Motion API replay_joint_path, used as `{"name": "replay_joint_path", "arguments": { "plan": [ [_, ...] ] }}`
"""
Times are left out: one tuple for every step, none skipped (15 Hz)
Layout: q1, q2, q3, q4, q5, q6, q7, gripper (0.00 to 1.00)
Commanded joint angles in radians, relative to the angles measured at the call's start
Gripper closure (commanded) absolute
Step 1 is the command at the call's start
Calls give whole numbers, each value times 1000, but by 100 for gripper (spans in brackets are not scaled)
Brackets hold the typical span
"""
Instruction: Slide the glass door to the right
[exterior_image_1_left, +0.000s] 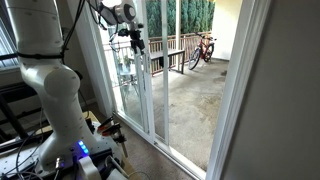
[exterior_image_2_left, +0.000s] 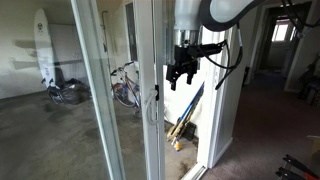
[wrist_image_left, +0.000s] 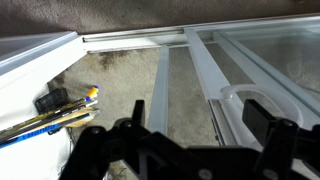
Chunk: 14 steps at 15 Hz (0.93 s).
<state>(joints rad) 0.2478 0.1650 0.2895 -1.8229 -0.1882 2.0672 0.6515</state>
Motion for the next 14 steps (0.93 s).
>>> {"name": "replay_joint_path", "arguments": {
  "plan": [
    [47, 62, -43, 54, -37, 77, 31, 0],
    [56, 78, -55, 62, -44, 112, 33, 0],
    [63, 91, -65, 67, -46, 139, 33, 0],
    [70, 105, -76, 72, -50, 168, 36, 0],
    [78, 116, -87, 77, -52, 190, 35, 0],
    [84, 126, -95, 80, -49, 210, 32, 0],
    [90, 135, -103, 85, -44, 221, 27, 0],
    [97, 143, -107, 88, -38, 224, 19, 0],
    [102, 149, -108, 91, -31, 223, 7, 0],
    [107, 149, -106, 90, -26, 219, -3, 0],
    [111, 148, -106, 88, -23, 223, -7, 0],
    [115, 139, -103, 78, -20, 236, -11, 0],
    [119, 135, -102, 74, -18, 240, -13, 0],
    [125, 129, -102, 68, -23, 253, -8, 0]
  ]
}}
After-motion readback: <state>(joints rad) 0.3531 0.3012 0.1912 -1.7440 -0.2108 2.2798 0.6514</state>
